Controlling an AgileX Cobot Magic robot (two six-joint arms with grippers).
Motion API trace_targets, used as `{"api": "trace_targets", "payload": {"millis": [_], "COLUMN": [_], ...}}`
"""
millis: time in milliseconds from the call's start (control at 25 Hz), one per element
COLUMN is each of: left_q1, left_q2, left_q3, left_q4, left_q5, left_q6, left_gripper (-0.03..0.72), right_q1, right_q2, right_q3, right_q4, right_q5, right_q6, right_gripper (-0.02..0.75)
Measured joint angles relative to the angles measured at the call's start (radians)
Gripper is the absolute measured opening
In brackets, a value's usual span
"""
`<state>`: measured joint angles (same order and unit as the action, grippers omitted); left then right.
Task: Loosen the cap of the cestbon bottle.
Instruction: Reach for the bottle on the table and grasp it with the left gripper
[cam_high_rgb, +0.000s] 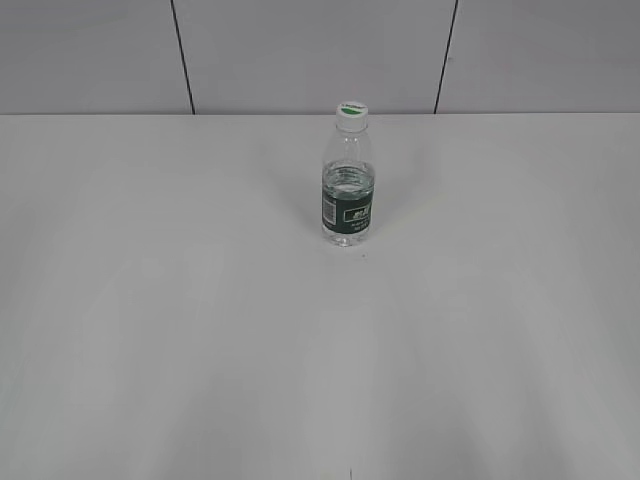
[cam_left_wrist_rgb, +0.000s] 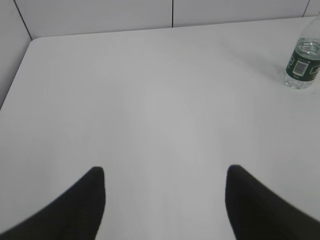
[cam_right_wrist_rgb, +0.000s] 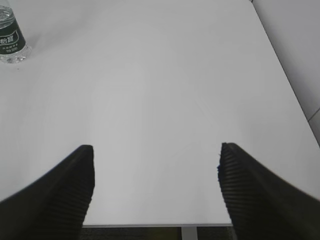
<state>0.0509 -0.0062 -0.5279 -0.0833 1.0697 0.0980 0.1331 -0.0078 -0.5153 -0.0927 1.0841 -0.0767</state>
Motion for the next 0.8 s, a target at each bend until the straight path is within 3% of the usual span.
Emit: {"api": "trace_targets", "payload": {"millis": [640, 800], "left_q1": [0.0, 0.0], "left_q2": [0.0, 0.0], "left_q3": [-0.001, -0.057], "left_q4": [0.0, -0.007], "left_q5": [-0.005, -0.093], "left_q6": [0.0, 0.0], "left_gripper": [0.465, 0.465], "right_q1": [0.0, 0.0], "right_q2": [0.0, 0.0], "right_q3": [0.0, 0.0], "right_q4": [0.0, 0.0], "right_q5": [0.0, 0.0], "right_q6": [-0.001, -0.001], "right_gripper": [0.587, 0.587]}}
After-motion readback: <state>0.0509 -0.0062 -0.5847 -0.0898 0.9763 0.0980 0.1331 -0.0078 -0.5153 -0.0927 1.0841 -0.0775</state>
